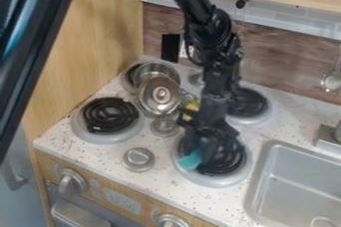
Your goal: Put the blue brush to the right bottom burner
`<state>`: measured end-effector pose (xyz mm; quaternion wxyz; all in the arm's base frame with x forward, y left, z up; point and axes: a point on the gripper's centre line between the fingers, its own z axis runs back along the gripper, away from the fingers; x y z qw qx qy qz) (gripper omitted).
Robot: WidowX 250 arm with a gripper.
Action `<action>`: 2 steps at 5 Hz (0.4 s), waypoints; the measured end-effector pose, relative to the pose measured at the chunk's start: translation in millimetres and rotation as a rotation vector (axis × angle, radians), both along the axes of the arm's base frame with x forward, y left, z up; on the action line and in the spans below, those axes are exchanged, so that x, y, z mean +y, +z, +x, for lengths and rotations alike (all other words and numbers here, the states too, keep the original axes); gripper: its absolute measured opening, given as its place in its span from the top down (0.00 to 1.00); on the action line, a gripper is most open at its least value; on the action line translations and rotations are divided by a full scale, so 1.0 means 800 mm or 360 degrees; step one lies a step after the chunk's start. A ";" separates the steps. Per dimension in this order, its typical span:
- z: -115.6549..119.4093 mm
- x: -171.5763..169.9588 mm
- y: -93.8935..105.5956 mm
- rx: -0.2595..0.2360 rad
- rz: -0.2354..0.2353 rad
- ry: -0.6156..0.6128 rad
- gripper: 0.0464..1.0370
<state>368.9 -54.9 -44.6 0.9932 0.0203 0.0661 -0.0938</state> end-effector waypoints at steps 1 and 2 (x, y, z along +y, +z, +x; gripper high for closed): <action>0.005 -0.002 0.016 -0.0043 -0.0011 0.0022 0.06; 0.010 0.002 0.065 -0.0132 -0.0029 0.0052 0.02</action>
